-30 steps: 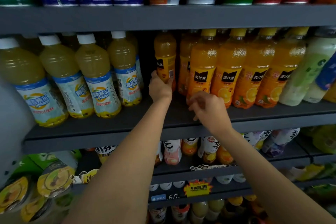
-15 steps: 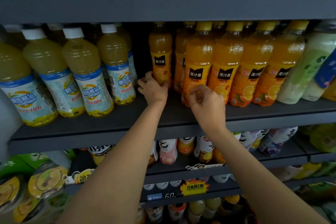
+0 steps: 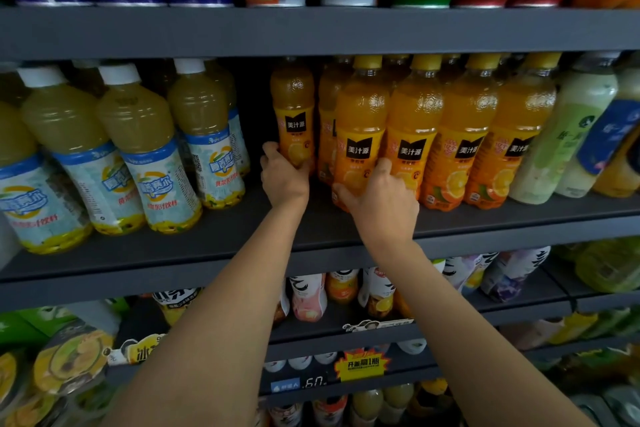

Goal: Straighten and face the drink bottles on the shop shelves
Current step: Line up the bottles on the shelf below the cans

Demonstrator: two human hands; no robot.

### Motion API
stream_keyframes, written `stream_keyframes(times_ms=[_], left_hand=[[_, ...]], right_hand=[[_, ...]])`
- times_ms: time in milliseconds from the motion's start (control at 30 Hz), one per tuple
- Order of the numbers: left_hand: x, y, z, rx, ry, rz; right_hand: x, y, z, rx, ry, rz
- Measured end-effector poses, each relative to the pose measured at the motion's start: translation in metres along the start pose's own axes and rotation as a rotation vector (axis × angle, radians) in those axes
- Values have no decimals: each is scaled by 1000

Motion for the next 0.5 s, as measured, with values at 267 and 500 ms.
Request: stream_keyframes(times_ms=[267, 500], left_hand=[[-15, 12, -8, 36, 0, 43], [-34, 3, -12, -52, -30, 252]], right_hand=[[-3, 4, -4, -11, 65, -11], [-7, 2, -4, -10, 73, -21]])
Point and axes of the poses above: each hand's wrist, its own y-axis towards the middle knuckle, its own x-axis out of the back of the hand, z = x × y, the point moved 7 cm from there along y, towards the middle knuckle, and after that the axes turned 5 degrees about -x, right-handed, at the moved point
